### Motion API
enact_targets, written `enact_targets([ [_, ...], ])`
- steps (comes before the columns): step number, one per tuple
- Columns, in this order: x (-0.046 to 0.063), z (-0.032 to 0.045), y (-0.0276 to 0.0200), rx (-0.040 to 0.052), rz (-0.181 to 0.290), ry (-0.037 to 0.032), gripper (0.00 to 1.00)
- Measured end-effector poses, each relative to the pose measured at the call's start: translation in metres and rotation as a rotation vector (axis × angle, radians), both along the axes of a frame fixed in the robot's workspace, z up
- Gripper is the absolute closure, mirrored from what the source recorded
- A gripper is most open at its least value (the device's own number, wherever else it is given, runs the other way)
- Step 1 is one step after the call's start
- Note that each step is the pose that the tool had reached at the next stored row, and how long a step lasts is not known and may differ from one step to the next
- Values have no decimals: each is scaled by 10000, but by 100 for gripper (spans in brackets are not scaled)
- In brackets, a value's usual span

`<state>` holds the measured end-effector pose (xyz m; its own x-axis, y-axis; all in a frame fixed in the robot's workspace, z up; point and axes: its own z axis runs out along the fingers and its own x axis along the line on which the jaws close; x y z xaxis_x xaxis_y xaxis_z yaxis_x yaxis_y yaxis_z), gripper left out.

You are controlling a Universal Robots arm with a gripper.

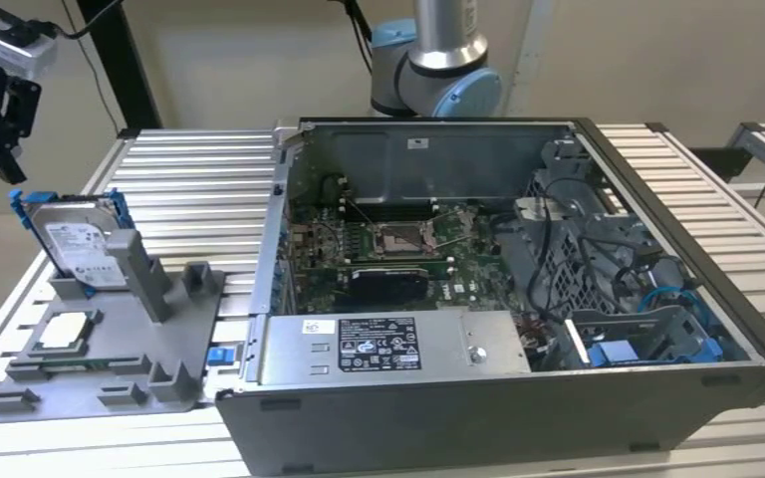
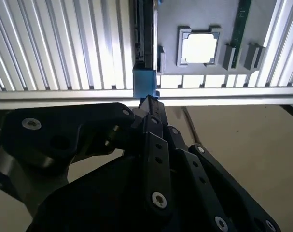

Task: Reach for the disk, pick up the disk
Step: 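Pick up the disk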

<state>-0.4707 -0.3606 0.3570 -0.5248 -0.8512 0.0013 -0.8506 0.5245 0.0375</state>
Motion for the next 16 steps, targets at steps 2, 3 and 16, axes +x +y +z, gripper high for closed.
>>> enact_targets([
  [2, 0, 0, 0, 0, 360, 0, 100],
  [3, 0, 0, 0, 0, 544, 0, 100],
  [16, 0, 0, 0, 0, 2910, 0, 100],
])
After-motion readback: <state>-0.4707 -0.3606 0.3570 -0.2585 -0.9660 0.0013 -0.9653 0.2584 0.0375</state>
